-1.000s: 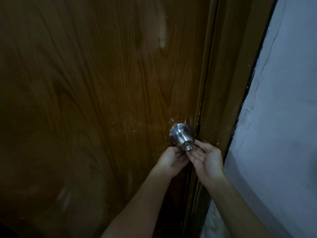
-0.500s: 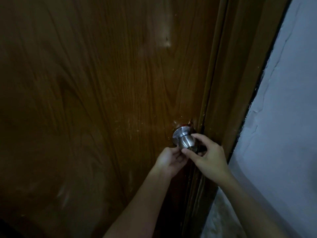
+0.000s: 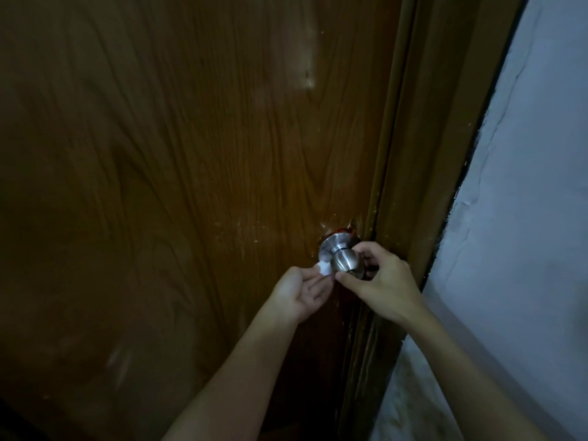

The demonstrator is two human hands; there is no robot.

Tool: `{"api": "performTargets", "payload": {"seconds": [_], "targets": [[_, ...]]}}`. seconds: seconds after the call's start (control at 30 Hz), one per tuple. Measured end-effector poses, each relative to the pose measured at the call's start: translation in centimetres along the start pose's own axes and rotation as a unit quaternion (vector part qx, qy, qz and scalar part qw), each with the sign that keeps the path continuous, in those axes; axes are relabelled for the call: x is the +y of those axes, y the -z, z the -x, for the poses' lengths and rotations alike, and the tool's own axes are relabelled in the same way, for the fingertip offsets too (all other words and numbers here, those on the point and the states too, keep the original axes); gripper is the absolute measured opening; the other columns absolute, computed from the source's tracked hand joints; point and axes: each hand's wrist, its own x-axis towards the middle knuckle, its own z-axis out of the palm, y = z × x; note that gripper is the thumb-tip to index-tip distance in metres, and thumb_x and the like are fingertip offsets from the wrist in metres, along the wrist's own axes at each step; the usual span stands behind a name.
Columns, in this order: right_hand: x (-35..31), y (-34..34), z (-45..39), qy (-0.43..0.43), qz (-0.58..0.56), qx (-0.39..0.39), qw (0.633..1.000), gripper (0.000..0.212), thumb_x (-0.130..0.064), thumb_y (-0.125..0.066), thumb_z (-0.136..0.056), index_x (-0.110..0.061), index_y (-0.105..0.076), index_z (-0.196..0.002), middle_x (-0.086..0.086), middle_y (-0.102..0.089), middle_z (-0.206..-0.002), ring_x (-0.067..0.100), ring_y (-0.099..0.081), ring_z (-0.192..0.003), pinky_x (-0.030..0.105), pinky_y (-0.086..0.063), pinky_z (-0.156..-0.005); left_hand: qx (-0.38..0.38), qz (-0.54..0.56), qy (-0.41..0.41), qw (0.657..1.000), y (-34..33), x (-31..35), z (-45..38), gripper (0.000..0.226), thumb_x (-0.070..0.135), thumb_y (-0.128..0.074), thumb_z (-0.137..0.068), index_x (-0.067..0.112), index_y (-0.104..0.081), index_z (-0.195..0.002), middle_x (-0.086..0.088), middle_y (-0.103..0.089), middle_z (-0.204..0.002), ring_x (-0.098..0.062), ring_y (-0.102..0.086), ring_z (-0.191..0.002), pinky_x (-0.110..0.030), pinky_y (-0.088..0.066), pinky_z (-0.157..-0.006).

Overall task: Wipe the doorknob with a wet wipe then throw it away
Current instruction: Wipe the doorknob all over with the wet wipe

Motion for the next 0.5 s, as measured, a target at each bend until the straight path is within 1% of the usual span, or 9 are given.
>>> {"api": "performTargets", "payload": {"seconds": [0.03,0.1,0.2,0.3,0.33,0.4,0.47,0.5], "targets": [[0.1,0.0,0.1,0.005,0.002,-0.004,1.000,0.032,-0.028,-0.075,-0.070,-0.027,-0.057,-0.096,-0.013,-0.063,-0.089,-0.002,-0.057,-0.084,0.015,-0.044,-0.066,-0.011,-0.011,-0.010,1.000,0.5,0.4,0.1,0.023,0.000,-0.046,-0.089,0.000,-0.056,-0.110,-0.017,-0.068,-0.094,-0.023,-0.066,-0.087,-0.030,-0.052,-0.073],[0.1,0.0,0.1,0.008,0.000,-0.006,1.000,0.032,-0.030,-0.075,-0.070,-0.026,-0.058,-0.098,-0.011,-0.065,-0.092,-0.002,-0.056,-0.087,0.016,-0.044,-0.067,-0.008,-0.018,-0.026,0.999,1.0,1.7,0.4,0.019,0.000,-0.047,-0.089,0.001,-0.056,-0.106,-0.017,-0.069,-0.093,-0.023,-0.068,-0.085,-0.030,-0.054,-0.072],[0.2,0.0,0.1,0.004,-0.008,-0.007,1.000,0.032,-0.030,-0.075,-0.070,-0.026,-0.059,-0.097,-0.010,-0.066,-0.093,0.000,-0.057,-0.089,0.017,-0.045,-0.070,0.007,-0.050,-0.017,0.999,0.9,2.0,0.2,0.016,0.000,-0.048,-0.089,0.001,-0.058,-0.102,-0.017,-0.069,-0.094,-0.022,-0.068,-0.086,-0.031,-0.054,-0.073],[0.3,0.1,0.0,-0.001,-0.008,-0.007,1.000,0.033,-0.030,-0.075,-0.069,-0.026,-0.059,-0.097,-0.010,-0.066,-0.092,0.001,-0.058,-0.089,0.019,-0.046,-0.072,0.003,-0.076,0.001,0.997,-0.1,0.6,-0.5,0.018,0.001,-0.045,-0.090,0.003,-0.059,-0.102,-0.014,-0.068,-0.095,-0.021,-0.065,-0.090,-0.031,-0.050,-0.081],[0.4,0.1,0.0,-0.002,-0.007,-0.007,1.000,0.033,-0.030,-0.075,-0.069,-0.027,-0.059,-0.097,-0.011,-0.066,-0.092,0.001,-0.058,-0.089,0.019,-0.047,-0.072,0.001,-0.077,0.004,0.997,-0.7,0.0,-0.5,0.020,0.001,-0.043,-0.090,0.003,-0.059,-0.103,-0.013,-0.067,-0.098,-0.021,-0.063,-0.093,-0.032,-0.047,-0.085],[0.4,0.1,-0.1,-0.003,-0.002,-0.009,1.000,0.033,-0.030,-0.075,-0.068,-0.028,-0.059,-0.097,-0.011,-0.066,-0.092,-0.001,-0.058,-0.088,0.019,-0.047,-0.073,-0.005,-0.051,0.007,0.999,-1.3,-1.0,-1.3,0.028,0.001,-0.040,-0.090,0.002,-0.057,-0.112,-0.015,-0.066,-0.108,-0.022,-0.061,-0.097,-0.034,-0.043,-0.089],[0.5,0.1,-0.1,-0.008,-0.003,-0.009,1.000,0.034,-0.030,-0.075,-0.068,-0.028,-0.059,-0.097,-0.011,-0.066,-0.092,-0.001,-0.058,-0.088,0.021,-0.048,-0.075,-0.005,-0.021,-0.002,1.000,-1.5,-1.6,-1.6,0.034,0.002,-0.040,-0.089,0.001,-0.054,-0.120,-0.017,-0.063,-0.117,-0.024,-0.060,-0.102,-0.035,-0.043,-0.090],[0.5,0.1,-0.1,-0.008,-0.006,-0.010,1.000,0.034,-0.030,-0.075,-0.068,-0.028,-0.059,-0.097,-0.012,-0.066,-0.092,-0.001,-0.058,-0.088,0.021,-0.049,-0.075,-0.007,-0.017,-0.007,1.000,-1.3,-1.7,-1.5,0.033,0.002,-0.042,-0.089,0.001,-0.054,-0.120,-0.017,-0.063,-0.117,-0.025,-0.060,-0.103,-0.035,-0.044,-0.090]]}}
